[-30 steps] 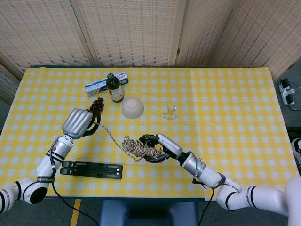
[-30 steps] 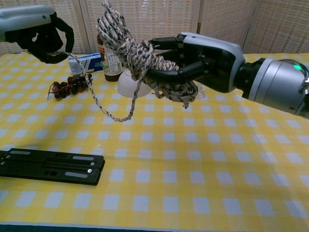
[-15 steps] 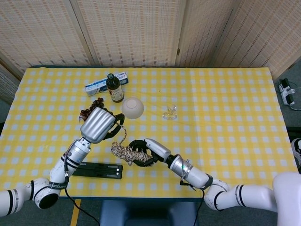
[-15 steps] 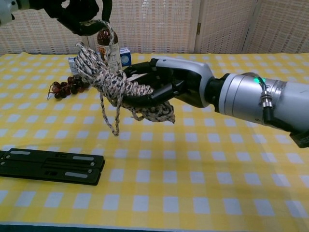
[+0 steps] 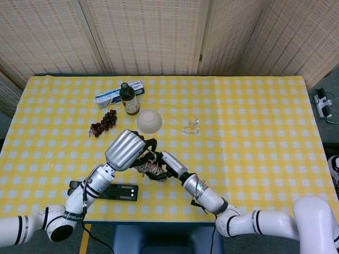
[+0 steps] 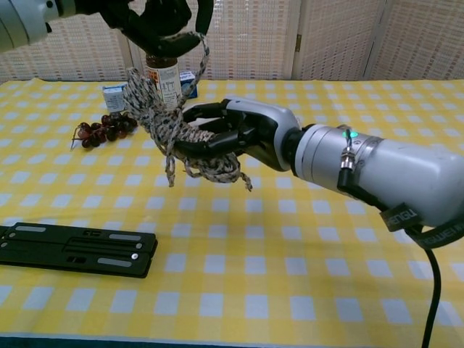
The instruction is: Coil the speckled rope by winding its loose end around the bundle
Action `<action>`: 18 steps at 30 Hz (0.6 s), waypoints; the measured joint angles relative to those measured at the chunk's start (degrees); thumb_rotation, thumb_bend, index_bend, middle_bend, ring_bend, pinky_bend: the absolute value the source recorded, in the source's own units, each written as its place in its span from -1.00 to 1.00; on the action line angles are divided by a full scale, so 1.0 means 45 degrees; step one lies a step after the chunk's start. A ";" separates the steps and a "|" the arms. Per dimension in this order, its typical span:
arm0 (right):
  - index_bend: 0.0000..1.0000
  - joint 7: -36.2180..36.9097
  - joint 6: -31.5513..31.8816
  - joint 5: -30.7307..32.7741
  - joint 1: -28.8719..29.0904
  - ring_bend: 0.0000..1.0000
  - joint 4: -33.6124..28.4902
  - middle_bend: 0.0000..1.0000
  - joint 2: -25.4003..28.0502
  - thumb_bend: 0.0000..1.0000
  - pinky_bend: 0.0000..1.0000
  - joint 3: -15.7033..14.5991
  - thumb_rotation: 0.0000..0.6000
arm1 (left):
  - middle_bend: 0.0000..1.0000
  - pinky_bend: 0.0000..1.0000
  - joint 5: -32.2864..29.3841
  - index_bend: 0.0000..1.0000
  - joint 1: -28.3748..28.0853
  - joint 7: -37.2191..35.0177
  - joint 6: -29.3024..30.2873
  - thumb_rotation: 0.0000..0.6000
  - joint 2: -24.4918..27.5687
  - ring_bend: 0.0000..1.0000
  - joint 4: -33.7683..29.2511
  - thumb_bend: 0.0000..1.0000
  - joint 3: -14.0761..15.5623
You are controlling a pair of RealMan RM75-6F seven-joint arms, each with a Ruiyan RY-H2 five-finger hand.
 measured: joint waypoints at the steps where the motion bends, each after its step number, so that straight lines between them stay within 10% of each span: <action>1: 0.98 -0.0162 0.0165 0.0256 -0.0056 0.71 0.0038 0.58 -0.0136 0.02 0.44 0.0108 1.00 | 0.80 0.53 0.0043 0.25 0.0080 -0.0147 0.0034 1.00 0.0070 0.62 -0.0112 0.02 0.0051; 18: 1.00 0.1435 0.3619 0.0166 -0.1410 0.74 0.1497 0.60 -0.2770 0.02 0.48 0.2156 1.00 | 0.80 0.53 0.1439 0.25 0.1696 -0.3832 0.0224 1.00 0.1167 0.62 -0.0341 0.02 0.1817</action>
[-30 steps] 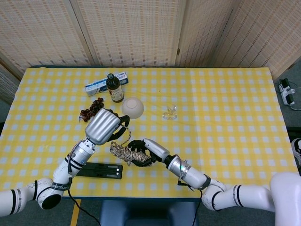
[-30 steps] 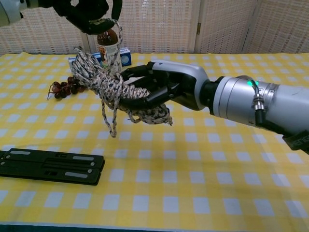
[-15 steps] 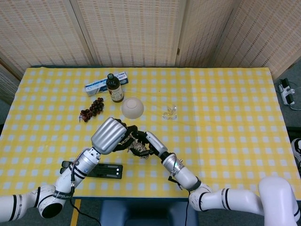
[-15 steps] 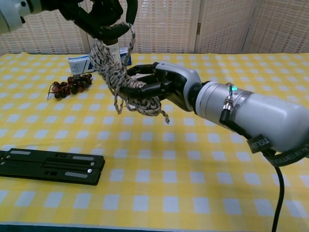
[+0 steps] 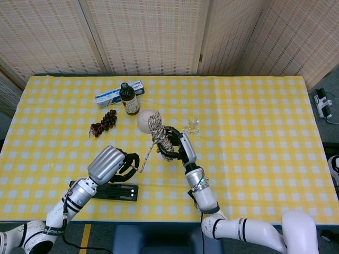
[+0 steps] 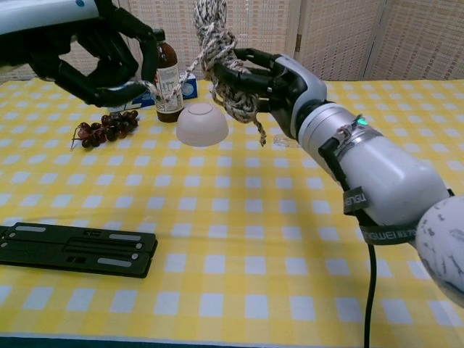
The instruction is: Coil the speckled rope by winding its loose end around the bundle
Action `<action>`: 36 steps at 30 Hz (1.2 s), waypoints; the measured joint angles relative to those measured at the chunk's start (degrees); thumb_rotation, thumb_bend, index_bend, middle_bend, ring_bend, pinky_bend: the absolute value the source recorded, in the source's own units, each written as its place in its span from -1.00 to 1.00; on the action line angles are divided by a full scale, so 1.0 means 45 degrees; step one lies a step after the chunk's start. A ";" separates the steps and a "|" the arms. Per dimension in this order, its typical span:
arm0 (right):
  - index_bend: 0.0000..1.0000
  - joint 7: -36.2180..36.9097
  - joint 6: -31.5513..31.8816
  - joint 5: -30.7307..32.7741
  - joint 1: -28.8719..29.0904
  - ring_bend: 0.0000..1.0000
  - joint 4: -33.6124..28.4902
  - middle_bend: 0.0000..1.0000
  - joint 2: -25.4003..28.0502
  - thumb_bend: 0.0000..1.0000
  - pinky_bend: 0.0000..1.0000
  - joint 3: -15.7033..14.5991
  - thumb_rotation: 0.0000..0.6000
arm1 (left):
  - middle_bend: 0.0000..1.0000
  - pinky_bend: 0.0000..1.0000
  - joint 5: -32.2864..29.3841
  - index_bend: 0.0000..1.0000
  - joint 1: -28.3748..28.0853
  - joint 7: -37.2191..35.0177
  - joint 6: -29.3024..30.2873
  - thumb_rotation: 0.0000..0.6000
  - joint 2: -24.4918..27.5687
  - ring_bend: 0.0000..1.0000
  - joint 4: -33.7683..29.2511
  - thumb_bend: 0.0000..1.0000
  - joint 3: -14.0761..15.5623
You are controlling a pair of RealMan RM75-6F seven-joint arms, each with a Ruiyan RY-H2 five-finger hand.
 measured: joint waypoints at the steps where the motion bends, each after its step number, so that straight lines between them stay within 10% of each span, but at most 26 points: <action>1: 1.00 0.0231 0.0086 -0.0159 -0.0046 0.74 0.0071 0.60 -0.0075 0.02 0.48 0.0037 1.00 | 0.80 0.53 0.0065 0.25 0.0044 -0.0213 -0.0049 1.00 0.0025 0.62 0.0076 0.02 0.0080; 17: 1.00 0.3903 0.0057 -0.2534 -0.0836 0.74 -0.0319 0.60 0.1078 0.02 0.50 -0.0013 1.00 | 0.80 0.53 -0.0472 0.25 0.0348 -0.1842 -0.0921 1.00 -0.0028 0.62 0.1897 0.02 0.0317; 36: 1.00 0.3758 -0.0722 -0.4868 -0.0748 0.73 -0.1481 0.61 0.3677 0.02 0.50 -0.1574 1.00 | 0.80 0.53 -0.1203 0.26 -0.0025 -0.1103 -0.1456 1.00 0.0045 0.62 0.2906 0.02 -0.0470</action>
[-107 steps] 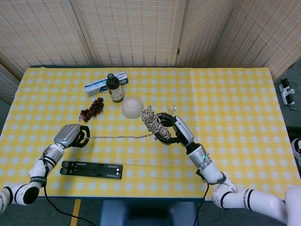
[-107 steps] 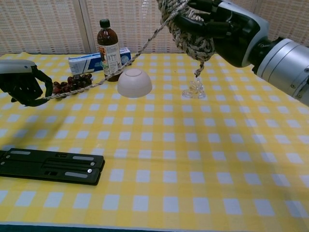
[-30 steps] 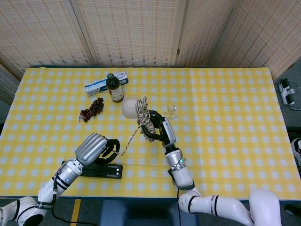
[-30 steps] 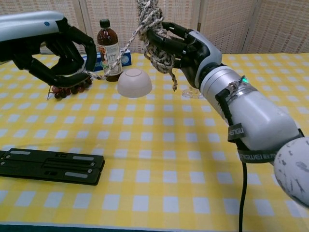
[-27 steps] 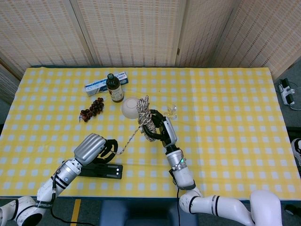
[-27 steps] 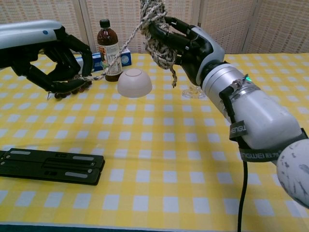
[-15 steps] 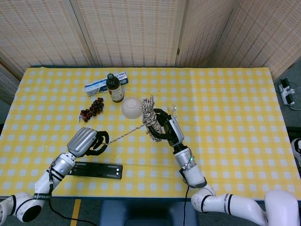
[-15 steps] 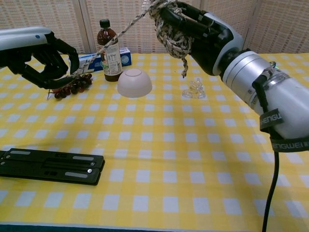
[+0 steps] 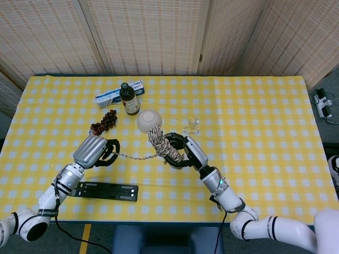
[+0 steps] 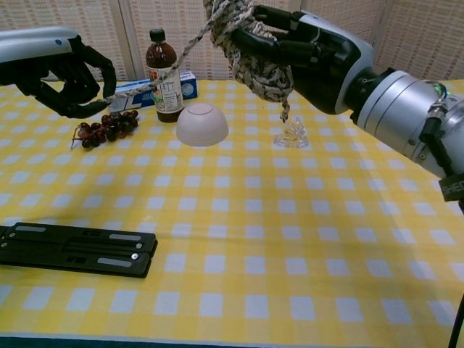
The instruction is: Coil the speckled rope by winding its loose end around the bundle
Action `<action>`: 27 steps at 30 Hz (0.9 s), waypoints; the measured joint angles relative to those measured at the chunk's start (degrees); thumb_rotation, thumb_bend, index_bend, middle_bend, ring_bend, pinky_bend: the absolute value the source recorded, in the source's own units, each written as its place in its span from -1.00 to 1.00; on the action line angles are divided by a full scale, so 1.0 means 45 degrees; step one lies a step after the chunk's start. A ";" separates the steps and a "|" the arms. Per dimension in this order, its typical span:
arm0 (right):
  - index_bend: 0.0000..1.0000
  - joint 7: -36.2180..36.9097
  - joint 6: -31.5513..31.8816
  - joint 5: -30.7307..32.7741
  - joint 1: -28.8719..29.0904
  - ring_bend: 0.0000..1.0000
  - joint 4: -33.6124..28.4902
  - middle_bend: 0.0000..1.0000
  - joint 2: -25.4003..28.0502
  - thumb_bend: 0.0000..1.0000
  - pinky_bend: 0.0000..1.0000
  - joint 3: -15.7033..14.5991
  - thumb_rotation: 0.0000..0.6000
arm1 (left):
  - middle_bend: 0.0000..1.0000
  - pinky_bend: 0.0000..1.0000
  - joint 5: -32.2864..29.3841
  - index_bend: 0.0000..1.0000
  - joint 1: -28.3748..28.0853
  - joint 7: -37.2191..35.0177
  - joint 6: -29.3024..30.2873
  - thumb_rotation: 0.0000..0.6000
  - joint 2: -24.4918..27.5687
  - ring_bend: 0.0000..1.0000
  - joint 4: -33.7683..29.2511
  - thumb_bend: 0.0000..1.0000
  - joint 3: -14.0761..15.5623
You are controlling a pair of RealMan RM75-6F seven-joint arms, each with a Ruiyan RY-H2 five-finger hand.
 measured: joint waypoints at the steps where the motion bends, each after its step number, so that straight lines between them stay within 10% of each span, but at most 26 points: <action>1: 1.00 -0.0210 -0.0075 -0.0049 0.0041 0.73 -0.0115 0.61 0.0110 0.02 0.50 -0.0064 1.00 | 0.80 0.53 0.0007 0.26 -0.0074 0.0205 -0.0048 1.00 0.0025 0.62 -0.0003 0.02 -0.0038; 27: 1.00 -0.4838 -0.2645 0.1263 0.1660 0.74 -0.2142 0.62 0.1498 0.02 0.51 -0.0692 1.00 | 0.80 0.53 0.0071 0.25 -0.2034 0.6440 -0.0081 1.00 -0.0202 0.62 -0.0533 0.02 -0.0976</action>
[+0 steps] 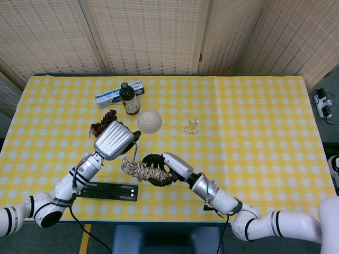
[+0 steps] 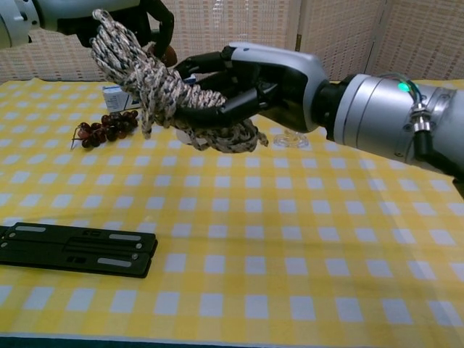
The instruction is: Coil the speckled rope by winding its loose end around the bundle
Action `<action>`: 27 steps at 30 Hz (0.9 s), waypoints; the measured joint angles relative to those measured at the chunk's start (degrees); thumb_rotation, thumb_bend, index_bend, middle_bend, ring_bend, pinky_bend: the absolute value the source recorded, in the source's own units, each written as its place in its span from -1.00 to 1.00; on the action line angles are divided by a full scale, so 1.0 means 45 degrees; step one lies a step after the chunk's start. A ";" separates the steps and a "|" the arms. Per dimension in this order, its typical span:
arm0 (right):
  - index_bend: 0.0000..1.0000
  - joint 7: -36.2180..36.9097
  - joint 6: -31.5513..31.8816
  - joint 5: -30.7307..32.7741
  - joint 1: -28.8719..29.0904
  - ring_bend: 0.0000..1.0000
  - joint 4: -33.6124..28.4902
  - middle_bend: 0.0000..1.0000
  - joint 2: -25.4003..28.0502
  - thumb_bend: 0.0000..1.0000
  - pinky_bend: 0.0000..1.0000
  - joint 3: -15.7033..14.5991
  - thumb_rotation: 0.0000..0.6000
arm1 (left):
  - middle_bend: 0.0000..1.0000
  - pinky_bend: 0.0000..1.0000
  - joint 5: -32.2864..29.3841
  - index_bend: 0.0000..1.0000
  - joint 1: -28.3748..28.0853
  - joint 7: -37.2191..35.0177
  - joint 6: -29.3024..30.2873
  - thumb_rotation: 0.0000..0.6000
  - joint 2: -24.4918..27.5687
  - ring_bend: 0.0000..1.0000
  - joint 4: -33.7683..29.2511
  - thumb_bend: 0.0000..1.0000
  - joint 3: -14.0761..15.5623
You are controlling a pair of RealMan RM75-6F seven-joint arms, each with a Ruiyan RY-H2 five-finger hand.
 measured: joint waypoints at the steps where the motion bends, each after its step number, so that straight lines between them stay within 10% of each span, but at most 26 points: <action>1: 1.00 -0.0126 -0.0077 0.0133 0.0050 0.74 -0.0013 0.62 -0.0011 0.02 0.51 0.0018 1.00 | 0.80 0.53 0.0024 0.25 -0.0039 0.0099 0.0055 1.00 -0.0026 0.62 -0.0035 0.02 -0.0026; 27: 1.00 -0.3223 -0.0348 0.5487 0.0921 0.79 0.0086 0.64 -0.1431 0.02 0.53 0.1146 1.00 | 0.80 0.53 0.0869 0.25 0.0416 0.2189 0.2073 1.00 -0.0622 0.62 -0.1269 0.02 0.0147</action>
